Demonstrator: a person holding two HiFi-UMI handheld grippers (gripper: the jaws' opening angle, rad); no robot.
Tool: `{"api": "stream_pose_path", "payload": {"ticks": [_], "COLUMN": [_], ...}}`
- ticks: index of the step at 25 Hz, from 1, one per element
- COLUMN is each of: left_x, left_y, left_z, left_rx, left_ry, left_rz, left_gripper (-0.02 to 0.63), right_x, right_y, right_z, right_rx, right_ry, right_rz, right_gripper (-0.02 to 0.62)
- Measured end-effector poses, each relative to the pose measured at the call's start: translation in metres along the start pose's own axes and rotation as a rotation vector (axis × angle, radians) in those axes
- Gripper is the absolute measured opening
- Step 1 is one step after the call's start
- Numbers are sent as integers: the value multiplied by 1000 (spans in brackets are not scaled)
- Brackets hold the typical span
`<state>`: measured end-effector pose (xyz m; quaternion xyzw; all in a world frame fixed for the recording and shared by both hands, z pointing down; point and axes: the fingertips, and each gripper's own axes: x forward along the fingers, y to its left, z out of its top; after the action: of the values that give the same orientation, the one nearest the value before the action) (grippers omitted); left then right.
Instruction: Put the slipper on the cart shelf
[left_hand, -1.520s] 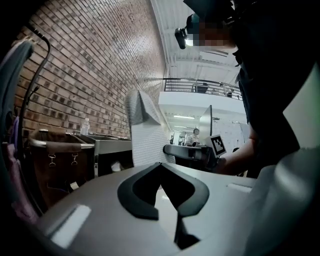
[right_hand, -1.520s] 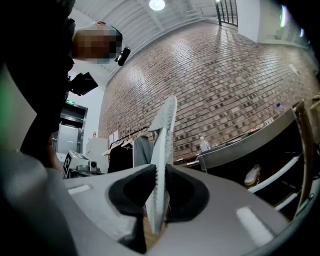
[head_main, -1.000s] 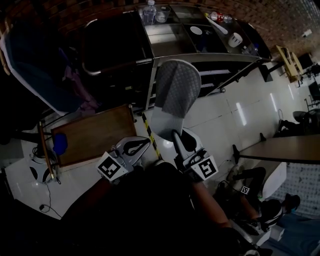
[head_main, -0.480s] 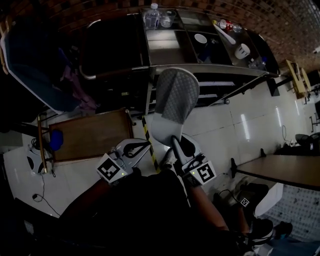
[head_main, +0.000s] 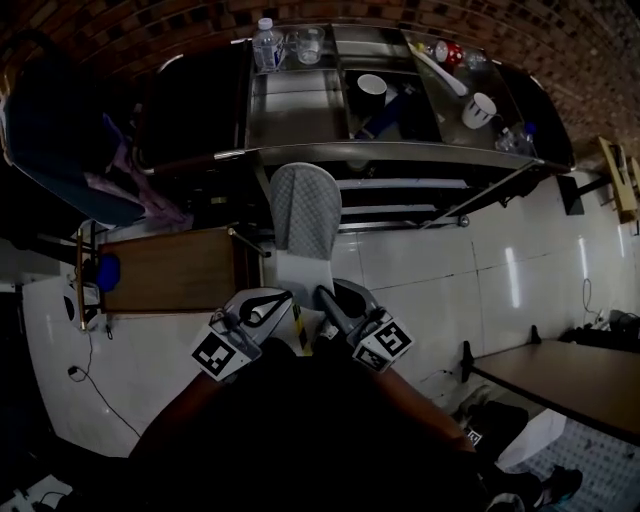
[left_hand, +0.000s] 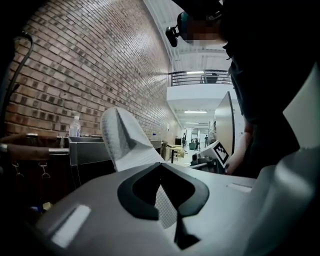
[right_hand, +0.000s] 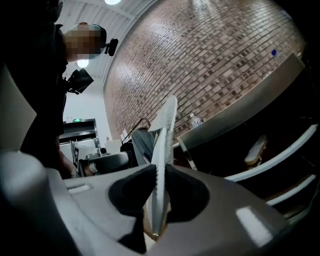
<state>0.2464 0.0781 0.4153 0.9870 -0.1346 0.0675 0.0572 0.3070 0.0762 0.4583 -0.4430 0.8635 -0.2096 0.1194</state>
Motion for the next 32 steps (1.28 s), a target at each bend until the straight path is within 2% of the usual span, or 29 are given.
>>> {"api": "stream_pose_path", "payload": {"ticks": [5,8,12,15,22,27,32], "left_x": [15,20,27,30,23,16,12], "left_y": [-3,0,9,18,38,52,60], "left_z": [-5,-10,-17,-22,-25,-29,-38], "left_rx": [-2,33,25,25,24,47,50], "left_ry": [32,50,48,31,-26,-44,-44], "left_rz": [61,67,54,39,10,-38,-92], "left_gripper": [5,5,5,5,5,5,5], "right_x": [-14,-14,-7,-3,8,33,53], "right_y": [-29,-43,-57,-72,-89,-99,-110], "right_z": [-26,-42,-64,-85,-111,-113,-128], "right_rx": [83,146,241,352,438,439,554], "right_ry": [86,117,159,198,276,311,334], "right_rz": [29,23,22,-27,-98,-151,-185], "right_gripper": [61,61,61,61,61,61,61]}}
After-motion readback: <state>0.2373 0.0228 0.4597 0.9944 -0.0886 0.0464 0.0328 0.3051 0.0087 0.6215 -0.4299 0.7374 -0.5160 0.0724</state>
